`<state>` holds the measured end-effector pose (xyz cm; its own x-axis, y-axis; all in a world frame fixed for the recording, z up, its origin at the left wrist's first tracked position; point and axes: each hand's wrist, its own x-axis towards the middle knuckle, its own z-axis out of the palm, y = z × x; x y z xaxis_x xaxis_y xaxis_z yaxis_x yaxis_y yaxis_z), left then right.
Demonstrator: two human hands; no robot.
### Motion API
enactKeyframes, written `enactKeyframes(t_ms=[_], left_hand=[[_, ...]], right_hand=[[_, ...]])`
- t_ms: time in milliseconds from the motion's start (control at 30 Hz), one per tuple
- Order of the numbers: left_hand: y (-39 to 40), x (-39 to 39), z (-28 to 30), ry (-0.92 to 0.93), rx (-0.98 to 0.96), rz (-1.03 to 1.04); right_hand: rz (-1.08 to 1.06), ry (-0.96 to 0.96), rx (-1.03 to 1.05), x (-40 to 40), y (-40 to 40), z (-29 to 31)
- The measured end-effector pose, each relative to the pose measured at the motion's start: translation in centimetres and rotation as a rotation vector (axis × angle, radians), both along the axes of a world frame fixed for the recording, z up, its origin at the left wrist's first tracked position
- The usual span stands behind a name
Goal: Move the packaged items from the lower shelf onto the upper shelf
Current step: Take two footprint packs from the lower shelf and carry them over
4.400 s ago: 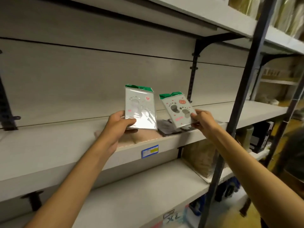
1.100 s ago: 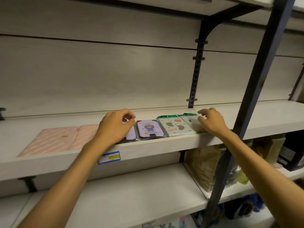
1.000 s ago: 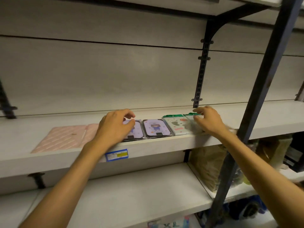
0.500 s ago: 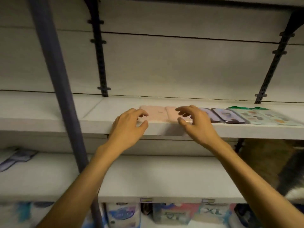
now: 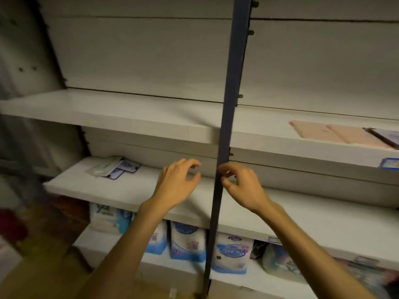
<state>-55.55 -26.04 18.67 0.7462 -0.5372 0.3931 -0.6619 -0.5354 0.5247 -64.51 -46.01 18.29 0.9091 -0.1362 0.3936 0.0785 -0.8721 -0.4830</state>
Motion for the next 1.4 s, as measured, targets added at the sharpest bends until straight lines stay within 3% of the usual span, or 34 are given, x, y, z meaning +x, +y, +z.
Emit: enactKeyframes(t_ms=[767,1100,1400], left_hand=[[27.4,30.4,-14.3,0.424,0.158,0.466],[32.9,43.6,-19.9,0.55,0.166,0.609],[33.3,53.4,-24.6,0.579,0.177,0.533]], right_hand=[[0.032,0.33,0.027,29.1,21.1,-10.8],[-0.096,0.483,0.125,36.5,26.5,-15.6],[-0.267,0.553,0.244,43.7,33.1,-18.5]])
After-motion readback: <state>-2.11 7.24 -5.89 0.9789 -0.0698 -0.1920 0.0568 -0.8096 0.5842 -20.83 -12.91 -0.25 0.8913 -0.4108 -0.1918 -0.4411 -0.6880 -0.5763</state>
